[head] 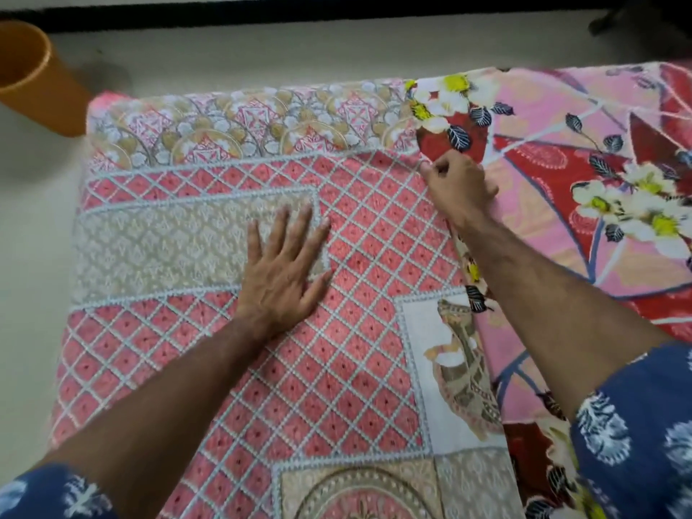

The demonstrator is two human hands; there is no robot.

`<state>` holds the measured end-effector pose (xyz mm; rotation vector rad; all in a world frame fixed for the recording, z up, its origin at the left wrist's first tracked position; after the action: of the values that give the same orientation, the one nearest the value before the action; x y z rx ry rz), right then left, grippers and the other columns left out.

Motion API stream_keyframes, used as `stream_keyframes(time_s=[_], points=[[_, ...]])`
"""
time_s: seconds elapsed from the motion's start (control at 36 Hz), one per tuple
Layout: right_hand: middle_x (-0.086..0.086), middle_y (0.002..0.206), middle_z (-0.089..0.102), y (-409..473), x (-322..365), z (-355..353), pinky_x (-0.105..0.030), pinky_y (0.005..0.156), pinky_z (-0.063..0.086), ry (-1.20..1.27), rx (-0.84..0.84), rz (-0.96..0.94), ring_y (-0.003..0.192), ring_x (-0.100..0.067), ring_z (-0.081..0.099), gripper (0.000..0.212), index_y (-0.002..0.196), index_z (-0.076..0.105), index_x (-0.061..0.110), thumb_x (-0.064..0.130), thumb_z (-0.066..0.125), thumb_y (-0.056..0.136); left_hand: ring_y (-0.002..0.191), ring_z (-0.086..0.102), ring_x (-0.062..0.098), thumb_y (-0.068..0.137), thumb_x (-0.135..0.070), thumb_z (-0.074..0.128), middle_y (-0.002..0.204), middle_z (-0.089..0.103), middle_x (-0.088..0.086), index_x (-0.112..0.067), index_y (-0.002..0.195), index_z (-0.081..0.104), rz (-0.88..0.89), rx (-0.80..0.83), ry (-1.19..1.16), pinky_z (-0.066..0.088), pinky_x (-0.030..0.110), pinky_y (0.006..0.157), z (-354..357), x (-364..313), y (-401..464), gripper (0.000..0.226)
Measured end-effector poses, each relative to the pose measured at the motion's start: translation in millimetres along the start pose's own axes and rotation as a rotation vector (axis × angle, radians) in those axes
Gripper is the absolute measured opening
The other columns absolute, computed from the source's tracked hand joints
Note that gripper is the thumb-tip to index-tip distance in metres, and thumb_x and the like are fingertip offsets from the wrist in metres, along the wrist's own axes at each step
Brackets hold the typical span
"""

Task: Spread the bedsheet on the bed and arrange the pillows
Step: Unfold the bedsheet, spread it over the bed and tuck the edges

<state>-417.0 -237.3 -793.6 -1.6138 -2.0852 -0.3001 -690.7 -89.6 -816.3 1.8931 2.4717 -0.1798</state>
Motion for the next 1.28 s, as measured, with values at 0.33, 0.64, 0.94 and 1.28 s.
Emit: stream_keyframes(time_s=[0.33,0.64,0.94,1.28], points=[[-0.002,0.104,0.057,77,81,22,-0.028,0.076,0.045,0.220,0.289,-0.015,0.098,-0.022,0.057,0.057,0.125,0.059,0.007,0.052,0.062,0.090,0.156,-0.006,0.032,0.100,-0.059,0.018,0.170,-0.003,0.007,-0.026,0.162,0.004,-0.008,0.019,-0.006,0.006,0.066,0.120,-1,-1,0,0.071],[-0.007,0.134,0.050,81,85,5,-0.038,0.099,0.046,0.136,-0.332,0.001,0.117,-0.019,0.052,0.031,0.125,0.049,0.013,0.027,0.054,0.097,0.156,-0.007,0.032,0.099,-0.058,0.015,0.169,-0.005,0.008,-0.025,0.162,0.003,-0.007,0.024,-0.004,0.005,0.066,0.119,3,2,1,0.072],[-0.003,0.169,0.007,20,116,77,-0.058,0.124,0.005,-0.446,0.159,-0.830,0.155,-0.020,0.008,0.068,0.159,0.011,0.030,0.066,0.011,0.101,0.156,-0.004,0.034,0.099,-0.057,0.019,0.170,-0.001,0.008,-0.024,0.162,0.008,0.009,-0.010,0.001,0.008,0.067,0.118,5,2,1,0.071],[-0.013,0.168,0.011,-73,48,-1,-0.058,0.124,0.006,-0.368,0.035,-0.716,0.156,-0.028,0.006,0.066,0.160,0.015,0.009,0.045,0.027,0.105,0.155,-0.005,0.035,0.099,-0.056,0.020,0.169,0.000,0.009,-0.025,0.162,0.007,0.016,-0.042,-0.015,0.005,0.067,0.119,9,2,0,0.071]])
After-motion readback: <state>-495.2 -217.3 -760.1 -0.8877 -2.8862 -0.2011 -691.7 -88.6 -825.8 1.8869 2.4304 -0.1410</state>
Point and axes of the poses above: each hand's wrist, its own y-axis towards the middle knuckle, its own z-axis out of the palm, x = y × z, the point moved 6 cm from there along y, towards the middle knuckle
